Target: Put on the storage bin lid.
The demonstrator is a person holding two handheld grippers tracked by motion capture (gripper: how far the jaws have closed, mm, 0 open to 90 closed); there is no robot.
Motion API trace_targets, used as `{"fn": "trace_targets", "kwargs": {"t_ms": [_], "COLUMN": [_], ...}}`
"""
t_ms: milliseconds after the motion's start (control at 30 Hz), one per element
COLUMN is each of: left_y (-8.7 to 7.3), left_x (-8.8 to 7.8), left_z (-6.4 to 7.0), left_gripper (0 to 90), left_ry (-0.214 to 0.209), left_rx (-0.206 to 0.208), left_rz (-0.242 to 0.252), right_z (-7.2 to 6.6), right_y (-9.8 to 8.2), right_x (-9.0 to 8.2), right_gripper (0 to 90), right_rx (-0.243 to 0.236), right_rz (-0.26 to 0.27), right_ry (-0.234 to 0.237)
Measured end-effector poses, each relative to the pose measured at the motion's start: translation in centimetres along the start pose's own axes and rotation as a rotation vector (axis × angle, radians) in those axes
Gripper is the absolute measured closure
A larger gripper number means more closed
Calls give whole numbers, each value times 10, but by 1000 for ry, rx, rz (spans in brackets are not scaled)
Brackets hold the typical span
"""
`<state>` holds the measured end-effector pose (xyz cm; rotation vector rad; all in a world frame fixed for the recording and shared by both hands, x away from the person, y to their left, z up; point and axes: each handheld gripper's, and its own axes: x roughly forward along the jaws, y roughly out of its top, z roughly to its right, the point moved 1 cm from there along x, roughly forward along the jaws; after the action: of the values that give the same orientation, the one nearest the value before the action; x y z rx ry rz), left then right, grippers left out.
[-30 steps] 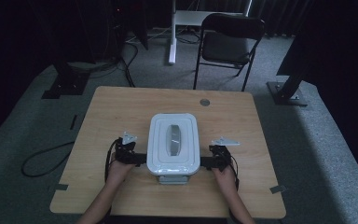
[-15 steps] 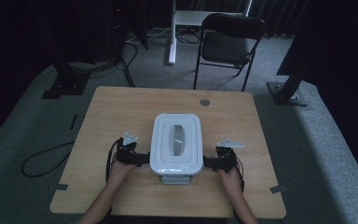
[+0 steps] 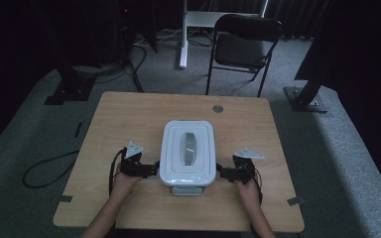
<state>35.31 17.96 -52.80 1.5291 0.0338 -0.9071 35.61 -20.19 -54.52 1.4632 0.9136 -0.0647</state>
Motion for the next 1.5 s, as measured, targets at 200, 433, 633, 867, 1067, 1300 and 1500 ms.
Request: {"fn": "trace_targets", "kwargs": {"t_ms": [200, 433, 633, 867, 1067, 1300, 1500], "left_y": [-9, -21, -32, -42, -52, -62, -71], "left_x": [-12, -25, -36, -48, -61, -72, -80], "left_z": [-10, -26, -36, -45, -56, -63, -67], "left_gripper": [9, 9, 10, 10, 10, 10, 10], "left_ry": [27, 57, 89, 119, 142, 176, 198], "left_rx": [-2, -39, -66, -72, -92, -100, -112], "left_rz": [9, 24, 31, 30, 33, 23, 26], "right_z": [8, 18, 27, 37, 42, 49, 56], "right_y": [-6, -13, -17, -26, -33, -41, -47], "right_x": [-8, -18, -25, -34, -42, -54, -64], "right_gripper": [126, 126, 130, 130, 130, 130, 129], "right_rx": [-10, -11, -1, 17, 30, 62, 82], "right_rz": [22, 38, 55, 41, 34, 28, 33], "right_ry": [-49, -114, -122, -148, -175, -221, -250]}}
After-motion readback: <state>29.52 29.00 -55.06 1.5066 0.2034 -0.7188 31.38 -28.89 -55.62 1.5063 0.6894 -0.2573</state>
